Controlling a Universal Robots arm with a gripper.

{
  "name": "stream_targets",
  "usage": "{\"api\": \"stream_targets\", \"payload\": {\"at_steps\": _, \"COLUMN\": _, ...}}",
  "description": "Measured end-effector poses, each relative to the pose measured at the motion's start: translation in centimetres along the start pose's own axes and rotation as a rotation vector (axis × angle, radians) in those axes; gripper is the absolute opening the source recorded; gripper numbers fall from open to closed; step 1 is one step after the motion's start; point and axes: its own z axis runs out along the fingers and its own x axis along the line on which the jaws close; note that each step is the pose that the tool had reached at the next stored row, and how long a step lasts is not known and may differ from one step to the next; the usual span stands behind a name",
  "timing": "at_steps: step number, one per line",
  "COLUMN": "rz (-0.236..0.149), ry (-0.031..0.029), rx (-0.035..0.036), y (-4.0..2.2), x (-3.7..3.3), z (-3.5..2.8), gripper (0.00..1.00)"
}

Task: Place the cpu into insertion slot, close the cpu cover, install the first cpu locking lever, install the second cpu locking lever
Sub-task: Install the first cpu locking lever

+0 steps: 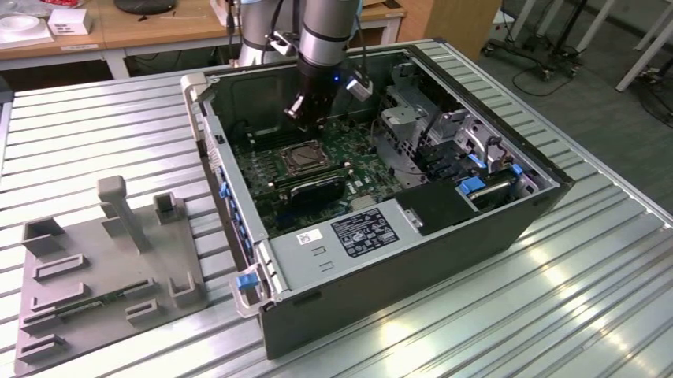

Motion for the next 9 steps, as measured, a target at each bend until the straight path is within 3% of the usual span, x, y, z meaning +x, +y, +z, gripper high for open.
{"api": "stream_targets", "payload": {"at_steps": 6, "rz": -0.001, "ry": -0.0011, "rx": -0.0022, "y": 0.07, "x": 0.03, "z": -0.63, "gripper": 0.11}}
{"api": "stream_targets", "payload": {"at_steps": 9, "rz": -0.001, "ry": -0.0014, "rx": -0.0024, "y": 0.07, "x": 0.03, "z": -0.64, "gripper": 0.11}}
